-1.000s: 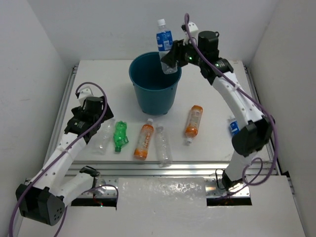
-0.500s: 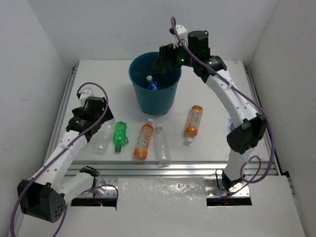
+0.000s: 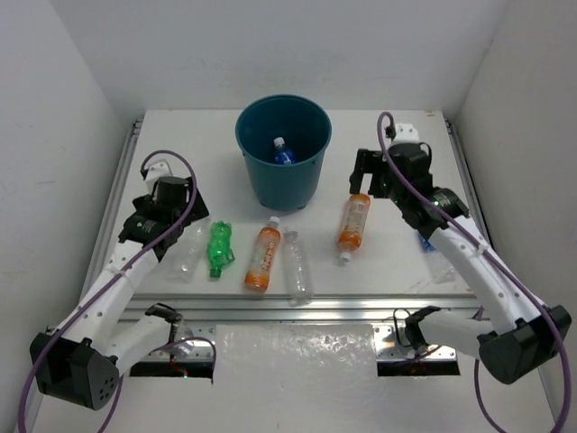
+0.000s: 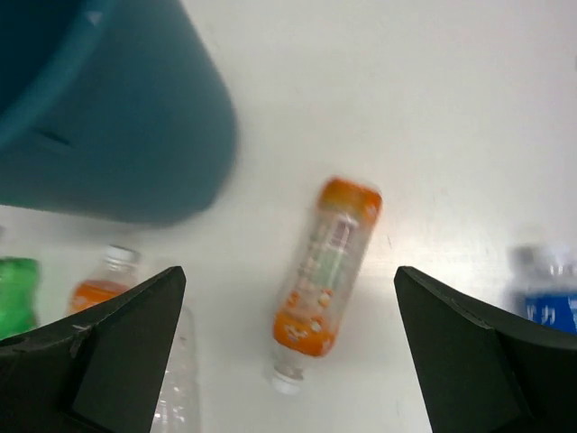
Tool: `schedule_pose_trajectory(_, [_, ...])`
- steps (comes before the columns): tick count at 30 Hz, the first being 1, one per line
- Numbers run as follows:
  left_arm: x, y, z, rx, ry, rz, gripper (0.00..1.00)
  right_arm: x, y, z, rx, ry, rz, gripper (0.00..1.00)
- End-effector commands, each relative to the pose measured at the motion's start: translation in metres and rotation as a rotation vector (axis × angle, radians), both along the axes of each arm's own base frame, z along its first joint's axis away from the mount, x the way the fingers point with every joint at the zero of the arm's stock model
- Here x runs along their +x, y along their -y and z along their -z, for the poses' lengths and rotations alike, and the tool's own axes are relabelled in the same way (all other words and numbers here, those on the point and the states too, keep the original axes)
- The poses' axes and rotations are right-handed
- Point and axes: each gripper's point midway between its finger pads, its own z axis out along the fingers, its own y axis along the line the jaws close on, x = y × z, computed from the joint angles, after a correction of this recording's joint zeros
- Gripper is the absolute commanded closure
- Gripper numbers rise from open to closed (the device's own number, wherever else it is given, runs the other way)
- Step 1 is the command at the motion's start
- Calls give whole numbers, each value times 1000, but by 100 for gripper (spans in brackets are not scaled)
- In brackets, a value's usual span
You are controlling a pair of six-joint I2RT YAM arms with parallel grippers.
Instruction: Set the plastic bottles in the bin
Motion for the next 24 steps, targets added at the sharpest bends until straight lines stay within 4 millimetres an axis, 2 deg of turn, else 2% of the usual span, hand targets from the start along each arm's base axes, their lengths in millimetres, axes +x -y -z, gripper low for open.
schedule_pose_trajectory(1, [11, 1, -27, -23, 95, 14, 2, 4, 12, 62, -32, -125, 115, 1])
schedule_pose_trajectory(3, [11, 2, -29, -27, 100, 20, 2, 2, 15, 96, -48, -210, 125, 1])
schedule_pose_trajectory(4, [11, 2, -28, -27, 100, 22, 2, 5, 11, 117, -40, -254, 121, 2])
schedule_pose_trajectory(8, [8, 1, -33, -28, 120, 19, 2, 6, 3, 168, -33, -359, 115, 6])
schedule_pose_trajectory(10, [8, 2, -35, -31, 128, 23, 2, 9, 2, 184, -20, -375, 118, 8])
schedule_pose_trajectory(11, [7, 2, -39, -36, 142, 27, 2, 9, 2, 201, -28, -412, 127, 11])
schedule_pose_trajectory(13, [5, 3, -47, -44, 165, 30, 2, 5, -1, 220, 1, -469, 120, 16])
schedule_pose_trajectory(14, [4, 3, -57, -54, 207, 34, 2, 3, 0, 230, -6, -500, 126, 27])
schedule_pose_trajectory(17, [1, 13, -75, -90, 266, 88, 2, -7, 9, 235, -17, -493, 157, 47])
schedule_pose_trajectory(19, [2, 24, -87, -126, 295, 147, 2, -13, 15, 226, -16, -442, 159, 54])
schedule_pose_trajectory(21, [3, 58, -98, -234, 323, 293, 2, -18, 17, 212, -16, -399, 129, 66])
schedule_pose_trajectory(22, [4, 58, -104, -236, 346, 296, 2, -19, 17, 204, -16, -375, 120, 69])
schedule_pose_trajectory(23, [0, 80, -112, -305, 361, 379, 2, -19, 17, 194, -10, -347, 105, 71])
schedule_pose_trajectory(24, [-3, 92, -119, -344, 376, 424, 2, -23, 17, 188, -5, -323, 87, 71])
